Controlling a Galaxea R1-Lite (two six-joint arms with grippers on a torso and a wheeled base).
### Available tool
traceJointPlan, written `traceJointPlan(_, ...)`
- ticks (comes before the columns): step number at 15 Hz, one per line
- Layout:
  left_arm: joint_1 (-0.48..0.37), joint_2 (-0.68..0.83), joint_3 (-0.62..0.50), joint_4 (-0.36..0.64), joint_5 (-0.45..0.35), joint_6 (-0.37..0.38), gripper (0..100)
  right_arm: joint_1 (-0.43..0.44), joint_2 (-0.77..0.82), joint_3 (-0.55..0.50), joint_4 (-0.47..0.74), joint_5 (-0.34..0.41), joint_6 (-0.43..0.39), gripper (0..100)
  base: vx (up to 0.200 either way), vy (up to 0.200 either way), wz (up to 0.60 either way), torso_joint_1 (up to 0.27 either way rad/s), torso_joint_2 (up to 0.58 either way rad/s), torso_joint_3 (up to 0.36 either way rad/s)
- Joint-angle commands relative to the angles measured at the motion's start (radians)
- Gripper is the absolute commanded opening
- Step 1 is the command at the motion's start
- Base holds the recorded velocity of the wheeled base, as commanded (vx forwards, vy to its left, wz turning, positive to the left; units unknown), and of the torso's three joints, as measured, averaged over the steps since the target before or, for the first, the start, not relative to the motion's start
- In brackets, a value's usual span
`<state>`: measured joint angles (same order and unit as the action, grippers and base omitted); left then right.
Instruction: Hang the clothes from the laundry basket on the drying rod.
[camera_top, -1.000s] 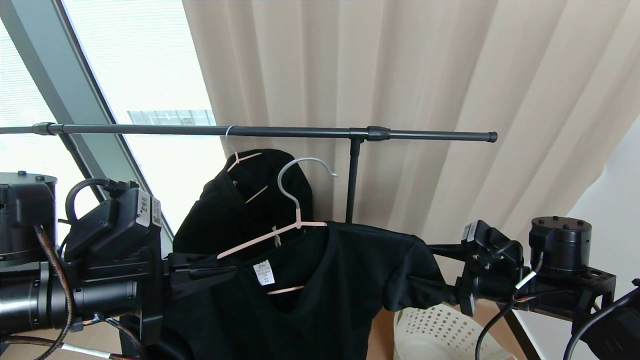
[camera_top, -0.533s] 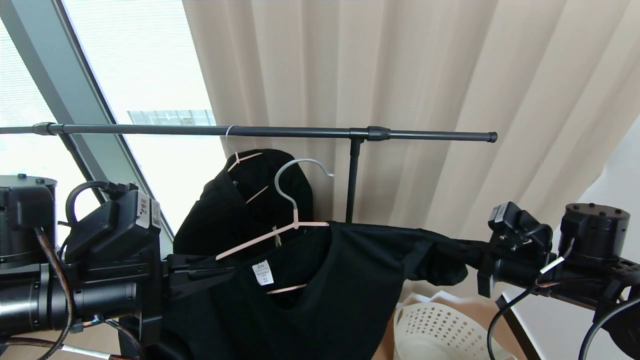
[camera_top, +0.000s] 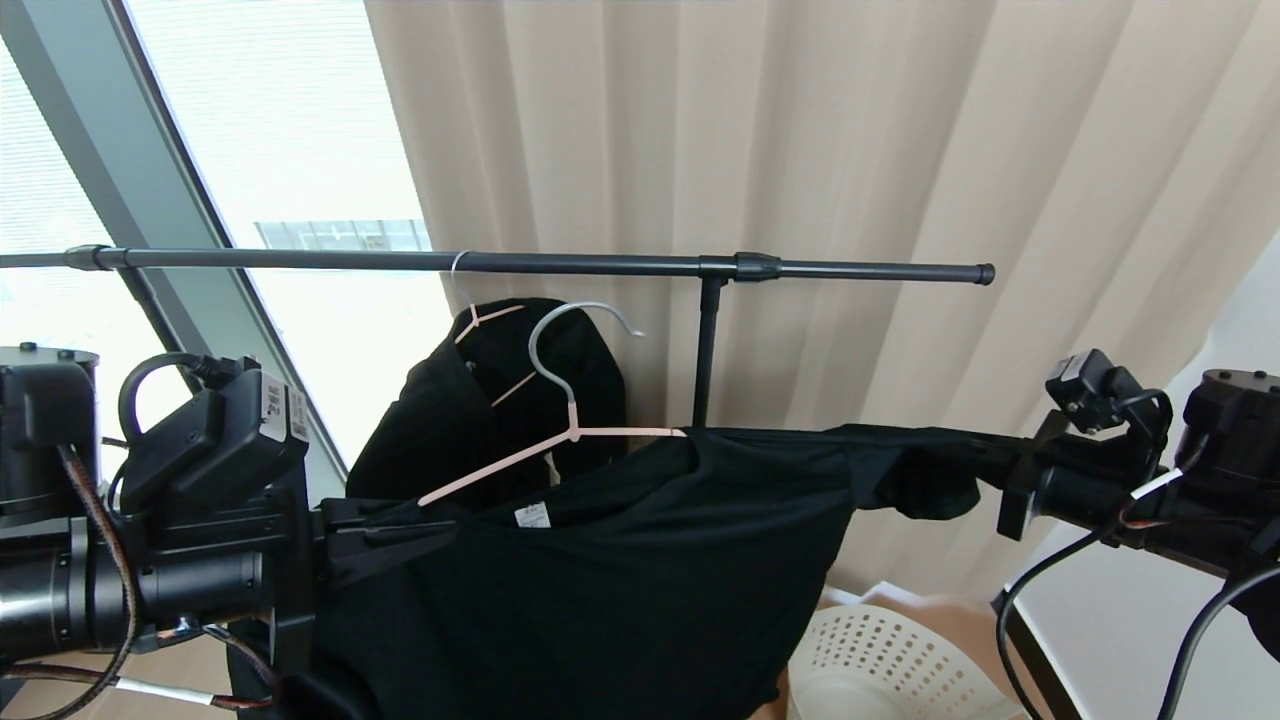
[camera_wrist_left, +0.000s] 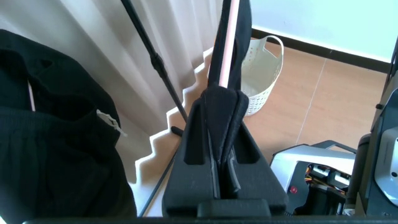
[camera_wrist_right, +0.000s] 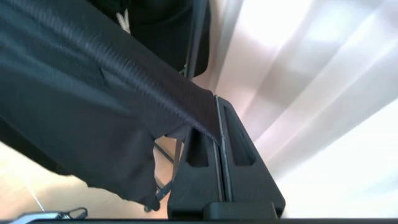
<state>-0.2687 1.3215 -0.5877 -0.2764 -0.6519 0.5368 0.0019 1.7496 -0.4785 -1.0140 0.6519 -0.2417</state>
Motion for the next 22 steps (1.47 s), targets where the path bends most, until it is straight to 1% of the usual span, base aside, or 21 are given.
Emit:
traceJointPlan(1, 0.005, 0.001, 0.002, 0.000, 0.000, 0.000, 0, -0.028, 0.005, -0.020, 0.000, 0.006, 0.030, 0, 0.000, 0.000, 0.00, 0.000, 0.00, 0.000)
traceJointPlan(5, 0.028, 0.002, -0.006, 0.000, 0.000, 0.000, 0, -0.046, 0.030, -0.043, 0.005, 0.008, 0.038, 0, 0.000, 0.000, 0.00, 0.000, 0.00, 0.000)
traceJointPlan(7, 0.028, 0.005, -0.003, 0.000, 0.000, 0.000, 0, -0.042, 0.033, -0.029, 0.003, 0.006, 0.036, 0, 0.000, 0.000, 0.00, 0.000, 0.00, 0.000)
traceJointPlan(8, 0.028, 0.005, -0.006, 0.000, 0.000, 0.000, 0, -0.036, 0.031, -0.012, 0.002, 0.006, 0.033, 0, 0.000, 0.000, 0.00, 0.000, 0.00, 0.000)
traceJointPlan(10, 0.028, 0.018, -0.008, -0.001, 0.002, 0.000, 0, 0.009, 0.019, 0.012, 0.003, 0.008, 0.030, 0, 0.000, 0.000, 0.00, 0.000, 0.00, 0.000)
traceJointPlan(12, 0.028, 0.021, -0.011, -0.001, 0.002, 0.000, 0, 0.033, 0.015, 0.032, 0.000, 0.006, 0.028, 0, 0.000, 0.000, 0.00, 0.000, 0.00, 0.000)
traceJointPlan(13, 0.028, 0.018, -0.009, -0.001, 0.002, 0.000, 0, 0.044, 0.004, 0.043, -0.001, 0.006, 0.013, 100, 0.000, 0.000, 0.00, 0.000, 0.00, 0.000)
traceJointPlan(15, 0.028, 0.016, -0.011, -0.003, 0.002, -0.001, 0, 0.049, 0.001, 0.055, 0.000, 0.006, -0.034, 100, 0.000, 0.000, 0.00, 0.000, 0.00, 0.000)
traceJointPlan(17, 0.028, 0.016, -0.004, -0.037, 0.003, -0.031, 0, 0.063, 0.004, 0.077, 0.002, 0.006, -0.097, 100, 0.000, 0.000, 0.00, 0.000, 0.00, 0.000)
traceJointPlan(18, 0.028, 0.016, -0.006, -0.046, 0.003, -0.046, 0, 0.063, 0.007, 0.083, 0.002, 0.008, -0.137, 100, 0.000, 0.000, 0.00, 0.000, 0.00, 0.000)
traceJointPlan(19, 0.028, 0.015, -0.004, -0.056, 0.005, -0.072, 0, 0.066, 0.008, 0.106, 0.002, 0.006, -0.220, 100, 0.000, 0.000, 0.00, 0.000, 0.00, 0.000)
traceJointPlan(20, 0.028, 0.013, -0.004, -0.058, 0.005, -0.075, 0, 0.067, 0.008, 0.109, 0.002, 0.006, -0.234, 100, 0.000, 0.000, 0.00, 0.000, 0.00, 0.000)
traceJointPlan(21, 0.036, 0.015, -0.011, -0.058, 0.005, -0.078, 0, 0.093, 0.005, 0.124, 0.003, 0.006, -0.294, 100, 0.000, 0.000, 0.00, 0.000, 0.00, 0.000)
traceJointPlan(22, 0.043, 0.016, -0.012, -0.058, 0.005, -0.078, 0, 0.104, 0.001, 0.132, 0.003, 0.006, -0.300, 100, 0.000, 0.000, 0.00, 0.000, 0.00, 0.000)
